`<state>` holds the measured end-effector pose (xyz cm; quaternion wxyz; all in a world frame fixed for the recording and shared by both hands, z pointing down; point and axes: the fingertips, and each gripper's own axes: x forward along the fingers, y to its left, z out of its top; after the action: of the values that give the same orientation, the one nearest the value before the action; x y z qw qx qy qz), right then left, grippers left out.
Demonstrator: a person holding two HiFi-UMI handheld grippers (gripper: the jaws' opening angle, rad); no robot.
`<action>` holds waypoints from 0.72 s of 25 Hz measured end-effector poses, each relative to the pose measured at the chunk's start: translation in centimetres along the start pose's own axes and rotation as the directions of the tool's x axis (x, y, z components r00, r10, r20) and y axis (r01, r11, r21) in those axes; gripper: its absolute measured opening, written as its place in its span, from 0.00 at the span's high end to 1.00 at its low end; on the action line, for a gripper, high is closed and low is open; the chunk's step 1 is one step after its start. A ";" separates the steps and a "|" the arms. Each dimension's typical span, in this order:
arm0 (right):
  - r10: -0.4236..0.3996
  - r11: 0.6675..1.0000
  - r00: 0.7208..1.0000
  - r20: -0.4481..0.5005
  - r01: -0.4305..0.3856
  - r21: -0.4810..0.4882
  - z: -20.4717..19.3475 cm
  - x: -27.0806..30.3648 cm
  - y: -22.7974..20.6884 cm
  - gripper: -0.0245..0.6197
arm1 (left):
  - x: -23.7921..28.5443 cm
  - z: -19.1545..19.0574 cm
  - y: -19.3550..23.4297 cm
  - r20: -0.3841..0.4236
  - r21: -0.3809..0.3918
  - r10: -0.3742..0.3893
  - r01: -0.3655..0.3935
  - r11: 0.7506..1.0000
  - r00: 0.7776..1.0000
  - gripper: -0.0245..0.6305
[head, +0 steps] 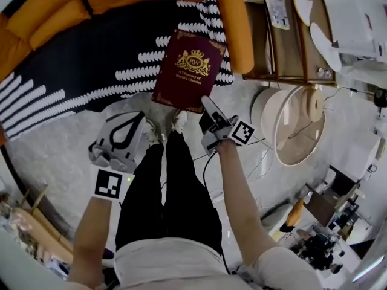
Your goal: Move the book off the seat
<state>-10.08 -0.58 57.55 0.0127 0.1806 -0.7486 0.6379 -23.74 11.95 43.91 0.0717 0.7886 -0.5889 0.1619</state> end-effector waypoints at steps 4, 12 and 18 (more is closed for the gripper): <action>-0.001 1.000 0.998 0.062 0.002 -0.017 1.5 -3.4 3.2 0.63 | 0.6 3.0 -1.6 0.030 0.026 -0.053 0.052 0.998 0.998 0.94; -0.006 1.000 0.976 0.219 0.008 -0.009 2.6 -9.1 7.9 0.63 | 0.7 5.8 -2.4 0.064 0.089 -0.146 0.140 0.986 0.987 0.94; -0.036 0.999 0.922 0.386 0.035 0.011 5.7 -18.3 9.1 0.63 | 4.0 11.2 -6.6 0.126 0.162 -0.264 0.242 0.957 0.956 0.94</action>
<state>5.61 -0.27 43.33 -0.1238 0.3164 -0.7317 0.5909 -14.48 6.85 35.26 -0.0091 0.8704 -0.4732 0.1355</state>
